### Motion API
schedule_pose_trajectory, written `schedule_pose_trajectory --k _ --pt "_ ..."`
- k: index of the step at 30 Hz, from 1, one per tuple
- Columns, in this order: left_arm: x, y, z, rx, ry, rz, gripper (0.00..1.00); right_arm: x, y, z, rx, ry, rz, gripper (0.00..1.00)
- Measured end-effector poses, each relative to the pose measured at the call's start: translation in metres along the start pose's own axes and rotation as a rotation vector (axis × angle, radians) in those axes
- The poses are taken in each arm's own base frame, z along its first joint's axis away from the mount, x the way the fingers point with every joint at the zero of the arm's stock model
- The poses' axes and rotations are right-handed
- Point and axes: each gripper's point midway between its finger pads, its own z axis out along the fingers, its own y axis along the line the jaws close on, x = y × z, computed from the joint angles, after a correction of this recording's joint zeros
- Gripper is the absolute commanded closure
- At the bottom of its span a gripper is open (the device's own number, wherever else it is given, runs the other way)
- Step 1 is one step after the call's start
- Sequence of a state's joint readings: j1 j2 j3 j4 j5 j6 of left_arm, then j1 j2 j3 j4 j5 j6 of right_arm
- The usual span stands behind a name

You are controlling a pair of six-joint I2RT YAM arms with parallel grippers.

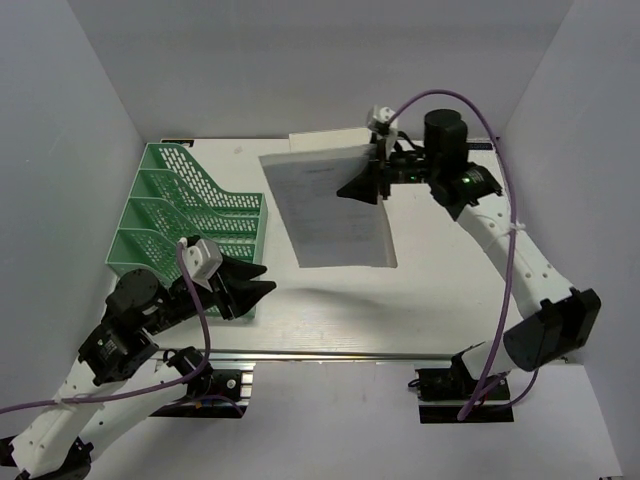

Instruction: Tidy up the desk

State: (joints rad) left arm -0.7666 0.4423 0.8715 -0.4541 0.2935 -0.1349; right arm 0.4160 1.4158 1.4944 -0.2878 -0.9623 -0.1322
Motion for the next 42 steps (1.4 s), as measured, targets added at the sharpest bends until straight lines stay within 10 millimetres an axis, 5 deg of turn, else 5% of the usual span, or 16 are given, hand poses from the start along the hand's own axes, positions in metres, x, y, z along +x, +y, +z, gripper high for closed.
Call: schedule_pose_trajectory --k 7,18,30,42 --pt "-0.005 -0.005 -0.016 -0.003 -0.034 -0.015 0.53 -0.019 0.018 0.066 -0.118 0.026 -0.057 1.00" --pt "-0.031 -0.020 -0.044 0.022 -0.154 -0.018 0.55 -0.081 0.055 0.133 -0.256 -0.071 -0.200 1.00" --pt "-0.038 -0.023 -0.044 0.035 -0.179 -0.048 0.56 -0.068 0.084 0.204 -0.372 -0.083 -0.196 1.00" --pt "-0.041 -0.027 -0.042 0.061 -0.201 -0.047 0.56 -0.075 0.111 0.241 -0.403 -0.134 -0.205 1.00"
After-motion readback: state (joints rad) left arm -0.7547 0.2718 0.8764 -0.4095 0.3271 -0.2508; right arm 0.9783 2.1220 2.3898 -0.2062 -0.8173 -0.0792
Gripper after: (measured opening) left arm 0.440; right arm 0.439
